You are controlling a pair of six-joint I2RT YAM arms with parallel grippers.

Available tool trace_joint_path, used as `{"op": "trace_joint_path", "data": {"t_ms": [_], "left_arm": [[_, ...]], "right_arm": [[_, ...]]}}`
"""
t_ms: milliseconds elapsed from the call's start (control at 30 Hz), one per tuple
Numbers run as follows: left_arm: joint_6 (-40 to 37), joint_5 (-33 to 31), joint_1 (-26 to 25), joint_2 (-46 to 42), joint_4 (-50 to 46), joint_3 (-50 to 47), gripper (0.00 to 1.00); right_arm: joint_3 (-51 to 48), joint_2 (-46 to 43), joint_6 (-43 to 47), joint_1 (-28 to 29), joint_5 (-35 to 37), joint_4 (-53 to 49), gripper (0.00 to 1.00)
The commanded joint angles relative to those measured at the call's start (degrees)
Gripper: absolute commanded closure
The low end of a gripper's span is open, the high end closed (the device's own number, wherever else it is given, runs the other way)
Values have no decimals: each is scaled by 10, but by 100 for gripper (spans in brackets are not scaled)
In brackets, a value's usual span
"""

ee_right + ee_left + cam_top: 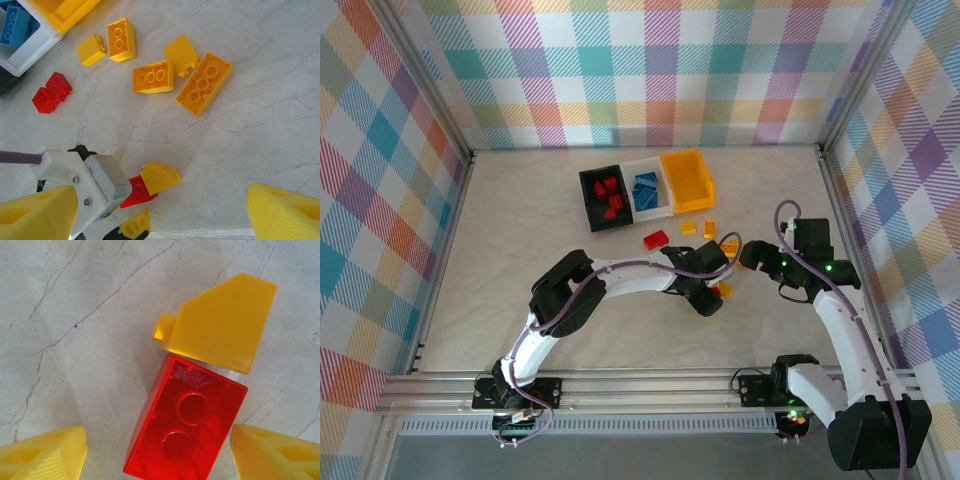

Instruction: Sort the legos into containers by color

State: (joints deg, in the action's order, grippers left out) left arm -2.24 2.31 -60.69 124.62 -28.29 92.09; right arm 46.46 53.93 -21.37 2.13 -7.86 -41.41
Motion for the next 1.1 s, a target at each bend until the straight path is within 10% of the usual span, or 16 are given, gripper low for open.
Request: {"op": "trace_joint_path", "data": {"t_ms": [0,333,733,1067], "left_arm": [[-13,28,-17,24,34,10,25],[-15,36,-16,32,34,31,42],[-26,34,-17,42,28,53,38],[-22,17,-17,25,18,33,67]], "right_arm": [[-10,-7,10,-9,-19,10,13],[-19,-9,5,-10,-31,20,14],[-28,-11,-2,-10,-39,27,14],[-29,-13,-6,-10,-45,33,15]]}}
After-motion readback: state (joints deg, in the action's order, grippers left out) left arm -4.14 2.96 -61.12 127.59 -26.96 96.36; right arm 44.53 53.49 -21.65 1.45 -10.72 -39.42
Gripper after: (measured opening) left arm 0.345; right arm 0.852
